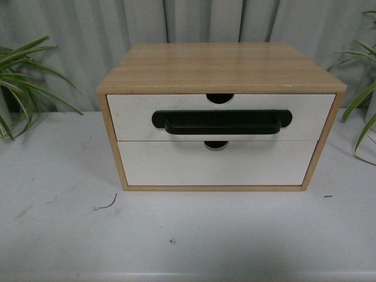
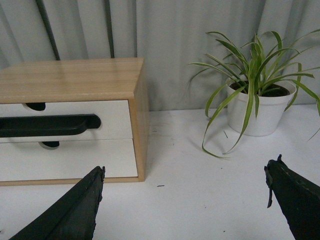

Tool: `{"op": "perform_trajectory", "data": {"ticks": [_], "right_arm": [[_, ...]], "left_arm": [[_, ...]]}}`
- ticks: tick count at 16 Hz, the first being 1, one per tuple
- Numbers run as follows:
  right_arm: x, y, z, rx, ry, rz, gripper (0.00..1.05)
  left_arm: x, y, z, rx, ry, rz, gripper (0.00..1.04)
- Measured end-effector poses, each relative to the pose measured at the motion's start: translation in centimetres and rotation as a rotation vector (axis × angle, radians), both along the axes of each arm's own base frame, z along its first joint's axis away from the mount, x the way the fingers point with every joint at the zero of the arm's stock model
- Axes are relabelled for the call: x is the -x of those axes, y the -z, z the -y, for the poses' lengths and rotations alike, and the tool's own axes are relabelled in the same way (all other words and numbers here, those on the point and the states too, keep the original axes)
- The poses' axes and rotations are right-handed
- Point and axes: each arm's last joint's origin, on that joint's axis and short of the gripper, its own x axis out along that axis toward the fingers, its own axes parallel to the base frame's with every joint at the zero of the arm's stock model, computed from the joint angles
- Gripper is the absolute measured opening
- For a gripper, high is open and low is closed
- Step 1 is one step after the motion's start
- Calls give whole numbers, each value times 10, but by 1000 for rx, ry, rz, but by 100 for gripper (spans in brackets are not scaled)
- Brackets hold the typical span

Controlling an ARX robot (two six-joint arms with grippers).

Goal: Pull drawer

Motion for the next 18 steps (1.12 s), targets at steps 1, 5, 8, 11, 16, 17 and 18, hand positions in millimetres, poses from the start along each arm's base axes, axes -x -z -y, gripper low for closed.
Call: {"op": "perform_trajectory", "data": {"ticks": [1, 5, 8, 11, 16, 17, 18], "right_arm": [[0, 0, 0, 0, 0, 0, 98], [0, 0, 0, 0, 0, 0, 98], [0, 0, 0, 0, 0, 0, 98], [0, 0, 0, 0, 0, 0, 98], [0, 0, 0, 0, 0, 0, 98], [0, 0, 0, 0, 0, 0, 98], [0, 0, 0, 0, 0, 0, 98]], "left_arm": [[0, 0, 0, 0, 0, 0, 98], [0, 0, 0, 0, 0, 0, 98], [0, 0, 0, 0, 0, 0, 98], [0, 0, 0, 0, 0, 0, 98], [0, 0, 0, 0, 0, 0, 98], [0, 0, 0, 0, 0, 0, 98], [0, 0, 0, 0, 0, 0, 98]]}}
